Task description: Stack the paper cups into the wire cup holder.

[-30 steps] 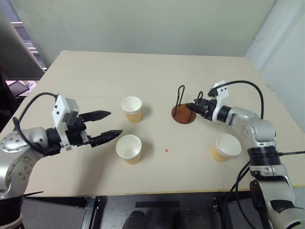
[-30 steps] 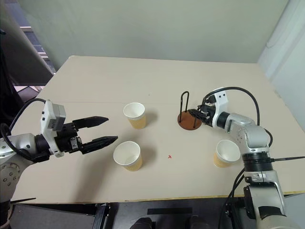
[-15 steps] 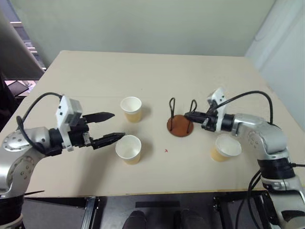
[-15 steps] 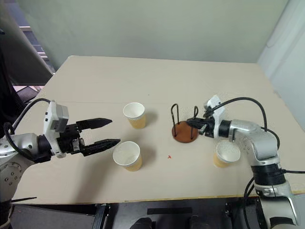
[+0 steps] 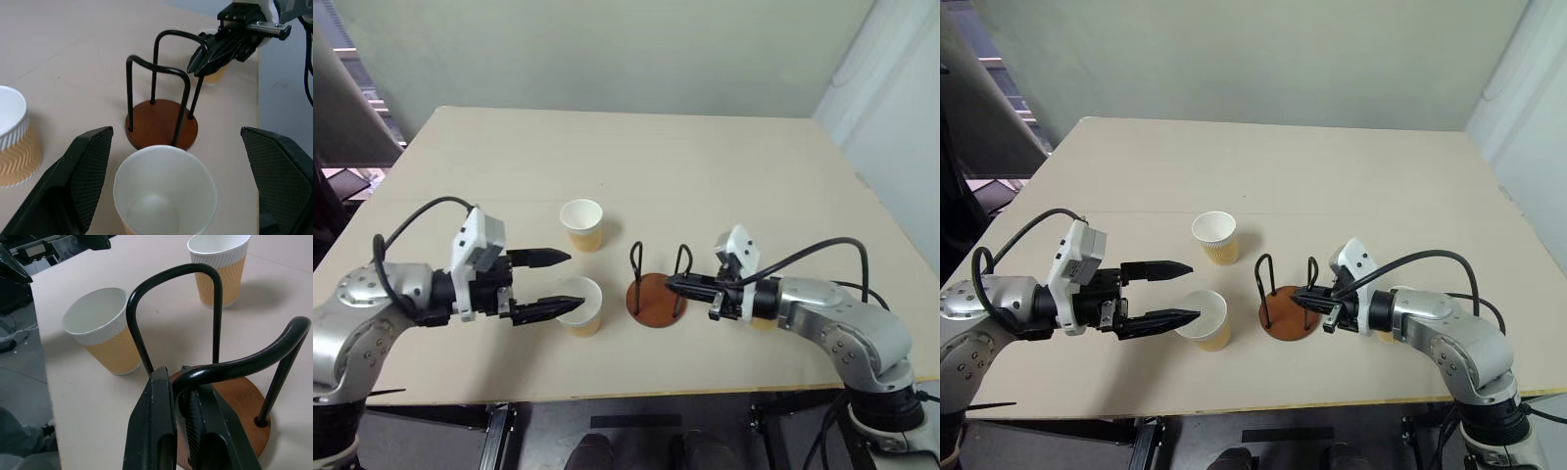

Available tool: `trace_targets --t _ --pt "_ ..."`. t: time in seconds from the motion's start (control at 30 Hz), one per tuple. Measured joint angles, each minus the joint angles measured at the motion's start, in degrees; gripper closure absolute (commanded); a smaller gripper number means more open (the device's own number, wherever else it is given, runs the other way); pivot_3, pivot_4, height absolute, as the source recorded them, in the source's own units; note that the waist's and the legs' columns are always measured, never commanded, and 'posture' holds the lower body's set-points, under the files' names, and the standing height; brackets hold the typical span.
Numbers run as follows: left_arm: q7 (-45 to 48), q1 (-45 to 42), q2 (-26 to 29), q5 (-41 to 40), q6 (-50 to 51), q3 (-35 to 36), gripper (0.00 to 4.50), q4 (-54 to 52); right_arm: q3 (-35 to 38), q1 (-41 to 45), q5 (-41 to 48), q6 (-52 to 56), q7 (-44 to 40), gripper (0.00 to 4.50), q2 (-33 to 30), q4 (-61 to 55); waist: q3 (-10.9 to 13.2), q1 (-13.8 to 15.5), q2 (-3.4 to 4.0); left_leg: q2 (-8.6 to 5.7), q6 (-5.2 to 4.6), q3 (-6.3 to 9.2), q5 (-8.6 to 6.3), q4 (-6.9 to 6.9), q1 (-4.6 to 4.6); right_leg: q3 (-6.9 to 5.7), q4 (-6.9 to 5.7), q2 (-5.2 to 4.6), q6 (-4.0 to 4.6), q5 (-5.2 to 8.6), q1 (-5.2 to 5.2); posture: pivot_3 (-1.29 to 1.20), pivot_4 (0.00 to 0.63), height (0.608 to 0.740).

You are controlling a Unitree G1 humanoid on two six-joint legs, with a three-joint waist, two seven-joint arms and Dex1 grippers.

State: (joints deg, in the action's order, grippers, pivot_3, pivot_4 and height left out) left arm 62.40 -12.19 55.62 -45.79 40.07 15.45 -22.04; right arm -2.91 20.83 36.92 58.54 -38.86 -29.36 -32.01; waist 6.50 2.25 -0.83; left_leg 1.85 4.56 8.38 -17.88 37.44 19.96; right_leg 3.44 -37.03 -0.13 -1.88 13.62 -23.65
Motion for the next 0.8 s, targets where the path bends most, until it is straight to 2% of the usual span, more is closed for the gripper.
trace_targets --t 0.43,0.57,0.8 --pt "2.11 -3.61 0.16 0.17 0.45 -3.07 0.00 1.08 -3.37 -1.93 0.07 -5.52 -3.58 4.46 -5.55 -0.74 -0.04 -0.01 -0.06 0.00 -0.01 0.01 -0.01 0.02 0.00 0.01 0.01 0.00 0.00 0.00 0.03 0.00 0.150 0.740" --pt "2.28 -3.82 0.20 0.18 0.50 -3.11 0.00 1.20 -5.41 -2.00 -0.03 -5.06 -4.11 3.34 -6.13 0.18 -0.05 -0.01 -0.08 0.01 -0.01 0.04 -0.01 0.02 0.03 0.00 0.02 0.01 0.00 0.00 0.02 0.00 0.150 0.740" --pt "2.35 -4.10 0.28 0.28 0.62 -3.26 0.00 1.30 -6.81 -0.73 -0.25 -4.89 -5.16 0.76 -8.30 0.71 -0.04 0.00 -0.07 0.00 -0.01 0.05 -0.01 0.02 0.07 0.00 0.04 0.00 0.00 0.00 0.00 0.00 0.150 0.740"
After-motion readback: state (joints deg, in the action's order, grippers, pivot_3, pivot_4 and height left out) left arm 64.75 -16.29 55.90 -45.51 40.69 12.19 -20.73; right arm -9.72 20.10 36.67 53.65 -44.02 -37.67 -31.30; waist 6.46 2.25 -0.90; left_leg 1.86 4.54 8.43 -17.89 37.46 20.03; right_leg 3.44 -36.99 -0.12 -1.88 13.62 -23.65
